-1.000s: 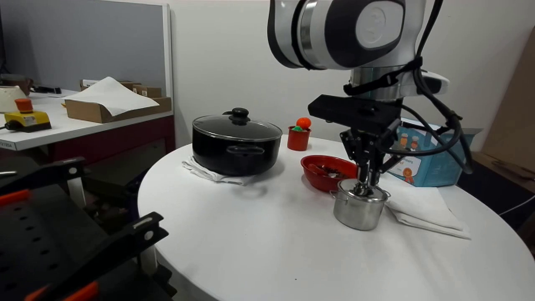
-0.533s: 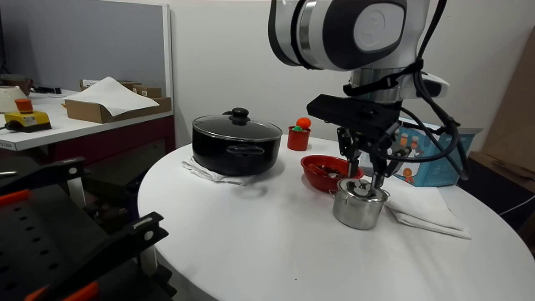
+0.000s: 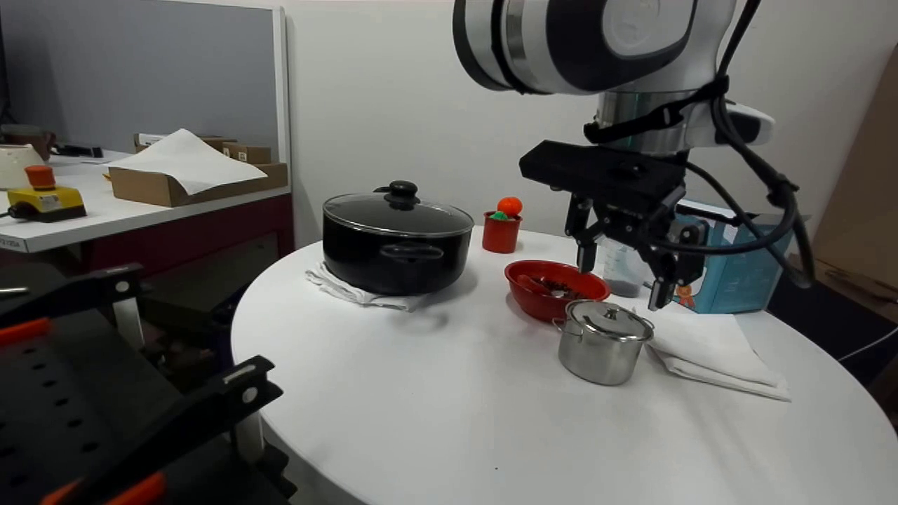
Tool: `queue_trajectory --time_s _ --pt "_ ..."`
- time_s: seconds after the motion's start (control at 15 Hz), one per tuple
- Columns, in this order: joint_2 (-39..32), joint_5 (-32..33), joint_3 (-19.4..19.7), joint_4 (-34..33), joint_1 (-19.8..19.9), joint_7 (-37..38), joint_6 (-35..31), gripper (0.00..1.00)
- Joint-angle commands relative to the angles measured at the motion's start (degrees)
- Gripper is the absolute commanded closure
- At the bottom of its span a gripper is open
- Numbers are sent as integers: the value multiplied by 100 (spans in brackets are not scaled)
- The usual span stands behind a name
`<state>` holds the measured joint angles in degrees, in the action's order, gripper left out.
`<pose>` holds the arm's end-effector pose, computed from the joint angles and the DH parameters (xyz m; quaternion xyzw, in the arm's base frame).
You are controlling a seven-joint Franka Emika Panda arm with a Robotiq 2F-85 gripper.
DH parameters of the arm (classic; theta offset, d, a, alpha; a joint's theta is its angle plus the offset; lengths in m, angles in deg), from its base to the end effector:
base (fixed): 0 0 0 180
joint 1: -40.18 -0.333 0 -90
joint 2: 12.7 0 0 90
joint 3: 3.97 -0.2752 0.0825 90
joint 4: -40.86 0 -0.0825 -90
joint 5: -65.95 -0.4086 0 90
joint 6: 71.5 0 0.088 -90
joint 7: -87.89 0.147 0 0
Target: Put a spoonful of the things in the red bowl into the small pot, then cover it and then uncover the big pot
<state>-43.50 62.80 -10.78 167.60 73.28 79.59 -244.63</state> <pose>0.5117 -0.2495 0.0651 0.9710 -0.1931 0.1411 0.0063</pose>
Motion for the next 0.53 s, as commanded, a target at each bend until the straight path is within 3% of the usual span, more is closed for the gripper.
queue_trajectory --time_s 0.0,0.47 --pt "867 -222 -126 406 97 -315 643 0" --pt "2401 -8 732 813 -1038 -561 2758 0"
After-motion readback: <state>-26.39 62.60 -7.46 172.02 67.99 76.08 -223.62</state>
